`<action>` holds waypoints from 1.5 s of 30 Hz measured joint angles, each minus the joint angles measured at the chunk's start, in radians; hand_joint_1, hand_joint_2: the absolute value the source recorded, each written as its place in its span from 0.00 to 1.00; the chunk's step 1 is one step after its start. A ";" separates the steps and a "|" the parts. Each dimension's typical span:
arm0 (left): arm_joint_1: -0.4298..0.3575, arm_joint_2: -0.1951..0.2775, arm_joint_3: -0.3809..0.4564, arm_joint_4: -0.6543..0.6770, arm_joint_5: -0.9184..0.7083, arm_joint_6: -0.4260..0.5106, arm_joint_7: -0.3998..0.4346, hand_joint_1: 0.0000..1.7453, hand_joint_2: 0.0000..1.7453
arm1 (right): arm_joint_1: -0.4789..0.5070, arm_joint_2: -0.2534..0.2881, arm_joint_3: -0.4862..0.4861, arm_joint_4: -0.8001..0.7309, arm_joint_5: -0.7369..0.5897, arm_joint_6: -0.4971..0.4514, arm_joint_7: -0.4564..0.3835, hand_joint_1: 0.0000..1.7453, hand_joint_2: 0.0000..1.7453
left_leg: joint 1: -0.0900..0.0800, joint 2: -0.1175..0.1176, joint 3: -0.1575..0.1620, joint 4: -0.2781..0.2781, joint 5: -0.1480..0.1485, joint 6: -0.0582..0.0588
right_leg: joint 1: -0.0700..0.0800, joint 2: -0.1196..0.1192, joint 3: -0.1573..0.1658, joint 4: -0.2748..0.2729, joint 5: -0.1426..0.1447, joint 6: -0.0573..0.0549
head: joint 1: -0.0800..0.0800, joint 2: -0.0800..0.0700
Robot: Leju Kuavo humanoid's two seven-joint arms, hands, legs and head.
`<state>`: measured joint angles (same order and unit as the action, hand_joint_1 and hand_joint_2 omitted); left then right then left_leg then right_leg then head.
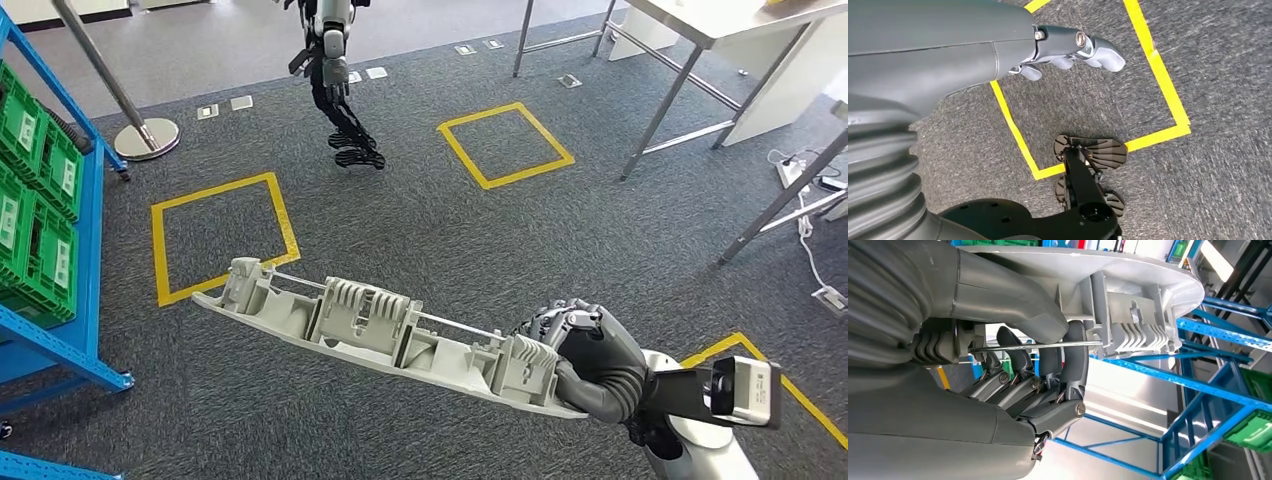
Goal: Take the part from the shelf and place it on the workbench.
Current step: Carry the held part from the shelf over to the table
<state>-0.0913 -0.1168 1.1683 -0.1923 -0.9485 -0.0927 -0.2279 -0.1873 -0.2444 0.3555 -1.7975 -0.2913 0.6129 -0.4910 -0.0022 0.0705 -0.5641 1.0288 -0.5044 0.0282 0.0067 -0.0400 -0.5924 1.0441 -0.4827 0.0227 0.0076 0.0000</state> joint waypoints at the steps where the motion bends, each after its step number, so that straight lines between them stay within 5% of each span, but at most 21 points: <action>1: 0.000 -0.001 0.000 0.000 0.001 0.000 0.000 0.00 1.00 | -0.005 0.001 0.000 0.000 -0.004 0.000 0.007 1.00 1.00 | -0.001 0.007 0.001 -0.001 -0.001 -0.004 | 0.004 -0.007 0.011 -0.025 0.003 -0.005 | 0.000 0.000; 3: -0.001 -0.003 0.000 0.000 0.002 0.000 0.000 0.00 1.00 | -0.012 0.002 0.000 0.000 -0.011 0.000 0.018 1.00 1.00 | -0.002 0.019 0.004 -0.004 -0.001 -0.015 | 0.006 0.007 0.010 -0.032 0.006 -0.015 | 0.000 0.000; 5: -0.003 -0.004 0.000 0.000 0.002 0.000 0.000 0.00 1.00 | -0.016 0.004 0.000 0.000 -0.013 0.000 0.025 1.00 1.00 | 0.000 -0.002 -0.001 0.015 -0.017 -0.025 | -0.001 0.022 0.013 -0.041 0.013 -0.026 | -0.001 0.000; 8: -0.002 -0.006 0.000 0.001 0.002 0.000 0.002 0.00 1.00 | -0.026 0.010 0.001 0.000 -0.015 0.000 0.033 1.00 1.00 | 0.006 -0.059 -0.075 0.176 -0.102 -0.037 | -0.009 0.043 0.016 -0.046 0.017 -0.035 | -0.008 0.000; 10: 0.001 -0.006 0.000 0.001 0.002 0.000 0.004 0.00 1.00 | -0.028 0.014 0.001 0.001 -0.019 0.001 0.036 1.00 1.00 | 0.009 -0.066 -0.124 0.273 -0.129 -0.043 | -0.009 0.060 0.015 -0.043 0.016 -0.035 | -0.011 0.000; 12: 0.002 -0.005 0.000 0.001 0.002 0.000 0.006 0.00 1.00 | -0.029 0.015 0.001 0.004 -0.022 0.002 0.039 1.00 1.00 | 0.012 -0.070 -0.105 0.226 -0.082 -0.046 | -0.012 0.081 0.015 -0.039 0.015 -0.031 | -0.012 0.000; 15: 0.001 -0.005 0.000 0.002 0.002 0.000 0.006 0.00 1.00 | -0.035 0.017 0.001 0.006 -0.025 0.002 0.041 1.00 1.00 | 0.020 -0.106 -0.019 0.039 -0.002 -0.047 | -0.015 0.109 0.010 -0.026 0.008 -0.016 | -0.014 0.000; 17: 0.000 -0.006 0.000 0.002 0.002 0.000 0.007 0.00 1.00 | -0.040 0.017 0.001 0.006 -0.026 0.002 0.042 1.00 1.00 | 0.018 -0.114 -0.007 0.010 -0.001 -0.035 | -0.015 0.124 0.003 -0.024 0.010 -0.002 | -0.015 0.000; 19: -0.001 -0.006 0.000 0.002 0.002 0.000 0.008 0.00 1.00 | -0.041 0.017 0.001 0.007 -0.026 0.003 0.042 1.00 1.00 | 0.017 -0.098 -0.006 0.007 0.003 -0.018 | -0.017 0.132 0.000 -0.026 0.012 0.010 | -0.014 0.000; 21: -0.001 -0.006 0.000 0.002 0.002 0.002 0.008 0.00 1.00 | -0.044 0.017 0.001 0.008 -0.029 0.003 0.042 1.00 1.00 | 0.020 -0.083 -0.006 0.003 0.007 -0.006 | -0.016 0.106 -0.020 0.016 -0.015 0.019 | -0.009 0.000; 24: 0.001 -0.005 0.000 0.001 0.002 0.006 0.008 0.00 1.00 | -0.047 0.018 0.001 0.012 -0.033 0.004 0.041 1.00 1.00 | 0.017 -0.056 -0.007 0.002 0.005 0.002 | -0.014 0.058 -0.113 0.211 -0.107 0.025 | -0.001 0.000; 26: 0.002 -0.004 0.000 0.001 0.002 0.006 0.008 0.00 1.00 | -0.045 0.018 0.002 0.016 -0.033 0.003 0.041 1.00 1.00 | 0.014 -0.038 -0.006 0.002 0.003 0.004 | -0.014 0.052 -0.143 0.269 -0.113 0.024 | -0.001 0.000; 29: 0.001 -0.005 0.000 0.002 0.002 0.006 0.008 0.00 1.00 | -0.045 0.018 0.003 0.019 -0.032 0.002 0.041 1.00 1.00 | 0.012 -0.014 0.001 0.003 -0.002 0.001 | -0.008 0.020 -0.053 0.091 -0.022 0.012 | 0.000 0.000; 31: 0.000 -0.006 0.000 0.001 0.002 0.007 0.009 0.00 1.00 | -0.046 0.021 0.004 0.019 -0.031 0.001 0.041 1.00 1.00 | 0.008 -0.002 0.004 0.004 -0.006 -0.008 | 0.001 -0.007 -0.002 -0.012 0.008 0.000 | 0.000 0.000; 34: -0.001 -0.007 0.000 0.001 0.002 0.008 0.012 0.00 1.00 | -0.046 0.025 0.007 0.019 -0.031 0.001 0.041 1.00 1.00 | 0.006 0.017 0.009 0.001 -0.010 -0.022 | 0.004 0.007 0.001 -0.030 0.011 -0.014 | -0.001 0.000; 36: -0.002 -0.007 0.000 0.001 0.002 0.009 0.012 0.00 1.00 | -0.047 0.026 0.008 0.020 -0.031 0.001 0.040 1.00 1.00 | 0.007 -0.006 0.000 0.032 -0.033 -0.032 | -0.005 0.022 0.007 -0.038 0.016 -0.025 | -0.003 0.000; 38: -0.001 -0.007 0.000 0.002 0.003 0.009 0.012 0.00 1.00 | -0.050 0.030 0.010 0.023 -0.032 0.001 0.038 1.00 1.00 | 0.010 -0.049 -0.050 0.141 -0.090 -0.039 | -0.009 0.037 0.010 -0.041 0.017 -0.032 | -0.009 0.000; 40: 0.001 -0.006 0.002 0.002 0.004 0.009 0.013 0.00 1.00 | -0.051 0.035 0.012 0.026 -0.033 0.001 0.038 1.00 1.00 | 0.011 -0.065 -0.113 0.262 -0.133 -0.043 | -0.009 0.055 0.009 -0.040 0.017 -0.034 | -0.013 0.000; 42: 0.003 -0.004 0.004 0.002 0.004 0.009 0.014 0.00 1.00 | -0.051 0.038 0.015 0.029 -0.033 0.001 0.038 1.00 1.00 | 0.012 -0.069 -0.122 0.263 -0.105 -0.044 | -0.010 0.075 0.011 -0.038 0.016 -0.033 | -0.014 0.000; 45: 0.002 -0.002 0.006 0.003 0.004 0.009 0.014 0.00 1.00 | -0.058 0.041 0.018 0.032 -0.037 0.000 0.041 1.00 1.00 | 0.017 -0.108 -0.041 0.073 -0.006 -0.042 | -0.012 0.102 0.009 -0.028 0.011 -0.022 | -0.016 0.000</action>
<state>-0.0895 -0.1192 1.1743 -0.1897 -0.9445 -0.0835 -0.2136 -0.2450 -0.2030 0.3739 -1.7651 -0.3284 0.6134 -0.4502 0.0150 -0.0371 -0.6047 1.1016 -0.5108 -0.0136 -0.0058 0.0623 -0.5838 1.0160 -0.4717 0.0011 -0.0087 0.0000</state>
